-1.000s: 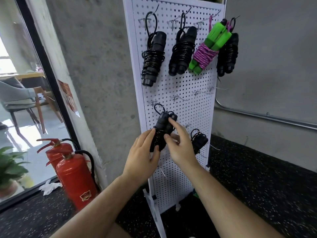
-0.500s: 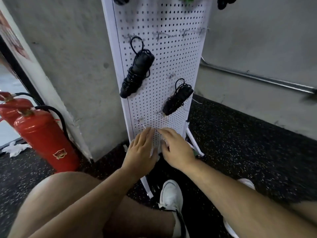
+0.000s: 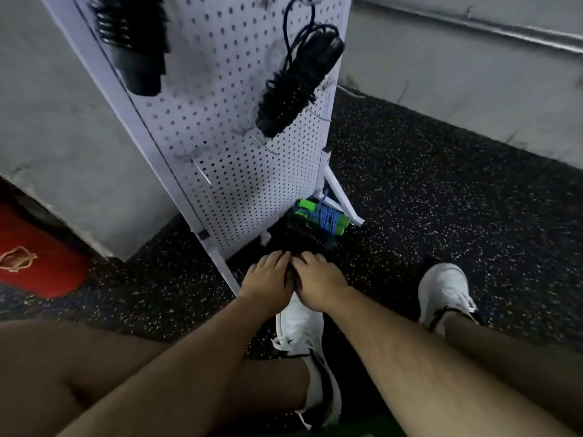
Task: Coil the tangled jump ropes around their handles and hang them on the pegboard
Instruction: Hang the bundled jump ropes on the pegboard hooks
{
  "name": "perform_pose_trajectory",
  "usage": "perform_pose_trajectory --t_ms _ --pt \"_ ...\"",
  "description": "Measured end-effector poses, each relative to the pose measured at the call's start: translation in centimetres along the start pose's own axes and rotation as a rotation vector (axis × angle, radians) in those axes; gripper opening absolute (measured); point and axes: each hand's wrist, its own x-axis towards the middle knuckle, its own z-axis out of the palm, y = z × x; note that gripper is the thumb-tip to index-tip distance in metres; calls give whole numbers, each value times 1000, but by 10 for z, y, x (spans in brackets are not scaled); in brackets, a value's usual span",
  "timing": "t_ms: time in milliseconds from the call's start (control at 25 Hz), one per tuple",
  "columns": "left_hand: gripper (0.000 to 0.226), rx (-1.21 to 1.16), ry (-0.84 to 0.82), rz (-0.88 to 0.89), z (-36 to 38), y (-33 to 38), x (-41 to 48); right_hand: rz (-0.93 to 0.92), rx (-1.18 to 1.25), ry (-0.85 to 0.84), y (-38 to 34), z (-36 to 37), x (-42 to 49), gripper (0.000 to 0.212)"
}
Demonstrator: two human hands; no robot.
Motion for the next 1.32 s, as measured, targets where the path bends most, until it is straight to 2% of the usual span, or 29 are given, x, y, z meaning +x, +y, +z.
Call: perform_pose_trajectory --t_ms 160,280,360,440,520,640,720,840,960,1040,1080,1160,1240,1320 --pt "63 -54 -23 -40 24 0 34 167 -20 142 26 13 52 61" --pt "65 -56 -37 -16 31 3 46 329 64 35 52 21 87 75" --pt "65 -58 -37 -24 32 1 50 357 64 -26 61 27 100 83" --pt "66 -67 -36 -41 30 -3 51 370 32 32 62 32 104 84" --pt "67 -90 -34 -53 27 -2 52 375 3 104 61 38 99 76" --pt "67 -163 -16 -57 18 6 47 305 -111 210 56 38 75 67" --pt "68 -295 7 -33 7 15 38 260 -107 244 54 21 48 71" --pt "67 -469 73 37 -13 29 17 114 -29 302 48 -29 6 76" --pt "61 -633 166 92 -51 53 -14 -29 -55 488 37 -91 -41 73" --pt "52 -865 214 84 -86 76 -40 -146 -1 583 27 -125 -72 72" --pt "47 -996 228 75 -106 87 -54 -221 12 605 18 -142 -88 72" --pt "52 -1186 271 70 -137 101 -78 -347 62 599 -3 -173 -118 74" --pt "55 -1277 367 34 -165 107 -97 -440 185 552 -18 -200 -146 74" --pt "40 -1293 438 12 -195 111 -116 -494 331 568 -30 -219 -169 68"
